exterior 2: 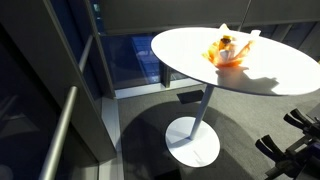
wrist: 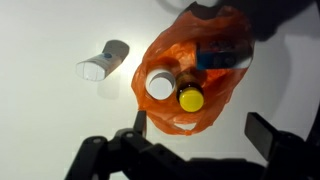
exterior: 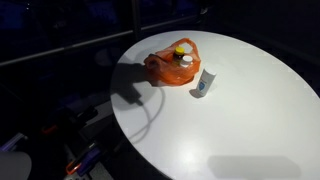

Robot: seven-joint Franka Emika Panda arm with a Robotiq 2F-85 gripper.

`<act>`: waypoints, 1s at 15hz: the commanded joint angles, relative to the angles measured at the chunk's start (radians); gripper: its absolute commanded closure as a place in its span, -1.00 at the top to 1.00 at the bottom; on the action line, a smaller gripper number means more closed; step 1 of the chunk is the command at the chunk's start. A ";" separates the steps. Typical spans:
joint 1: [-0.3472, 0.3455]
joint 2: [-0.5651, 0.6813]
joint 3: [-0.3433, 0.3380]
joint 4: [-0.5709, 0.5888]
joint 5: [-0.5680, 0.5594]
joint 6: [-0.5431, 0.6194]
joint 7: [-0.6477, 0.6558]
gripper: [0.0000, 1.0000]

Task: Remove the brown bottle from the plastic bag and put it on the table

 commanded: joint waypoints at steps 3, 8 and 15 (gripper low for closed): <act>-0.013 0.022 0.016 -0.011 -0.004 0.013 0.010 1.00; -0.017 0.087 0.024 0.000 0.013 0.026 0.011 1.00; -0.022 0.186 0.044 0.010 0.035 0.101 0.019 1.00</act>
